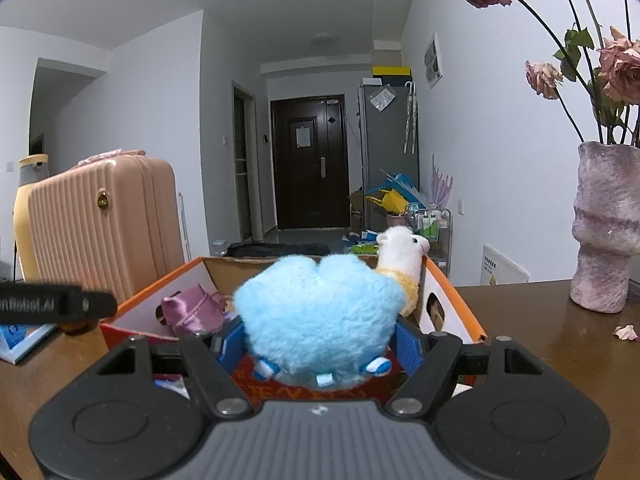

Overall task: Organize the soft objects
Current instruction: 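Carry the tissue pack and blue plush in both grippers over the box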

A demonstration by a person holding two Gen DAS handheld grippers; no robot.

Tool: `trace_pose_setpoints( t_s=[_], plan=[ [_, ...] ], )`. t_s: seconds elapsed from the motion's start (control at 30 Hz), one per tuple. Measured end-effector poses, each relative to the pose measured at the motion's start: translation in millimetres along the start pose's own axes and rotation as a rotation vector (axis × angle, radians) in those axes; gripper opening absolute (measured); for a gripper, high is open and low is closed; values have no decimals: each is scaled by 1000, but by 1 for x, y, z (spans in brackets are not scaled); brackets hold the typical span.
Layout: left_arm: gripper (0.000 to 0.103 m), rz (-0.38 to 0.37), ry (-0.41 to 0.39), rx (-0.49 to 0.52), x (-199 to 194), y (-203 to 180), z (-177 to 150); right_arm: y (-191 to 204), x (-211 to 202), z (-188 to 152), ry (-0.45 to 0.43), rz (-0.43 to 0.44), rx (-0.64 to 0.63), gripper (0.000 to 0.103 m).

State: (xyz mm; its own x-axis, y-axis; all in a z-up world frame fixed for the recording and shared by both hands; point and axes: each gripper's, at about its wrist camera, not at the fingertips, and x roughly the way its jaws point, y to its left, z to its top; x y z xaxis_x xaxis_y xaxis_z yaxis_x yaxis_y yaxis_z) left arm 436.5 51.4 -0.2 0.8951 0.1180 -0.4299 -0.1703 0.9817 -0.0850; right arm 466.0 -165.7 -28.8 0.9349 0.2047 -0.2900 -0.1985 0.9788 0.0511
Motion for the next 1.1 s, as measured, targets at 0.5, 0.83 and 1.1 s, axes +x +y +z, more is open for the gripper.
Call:
trace_pose_setpoints(
  t_s=[0.5, 0.83, 1.1],
  plan=[
    [100, 23, 284, 103, 54, -17, -40, -9, -2, -4, 37, 5, -15, 73],
    [75, -11, 263, 82, 45, -12, -36, -9, -2, -5, 41, 9, -18, 73],
    [75, -19, 151, 55, 6, -1, -23, -9, -3, -5, 36, 12, -19, 73]
  ],
)
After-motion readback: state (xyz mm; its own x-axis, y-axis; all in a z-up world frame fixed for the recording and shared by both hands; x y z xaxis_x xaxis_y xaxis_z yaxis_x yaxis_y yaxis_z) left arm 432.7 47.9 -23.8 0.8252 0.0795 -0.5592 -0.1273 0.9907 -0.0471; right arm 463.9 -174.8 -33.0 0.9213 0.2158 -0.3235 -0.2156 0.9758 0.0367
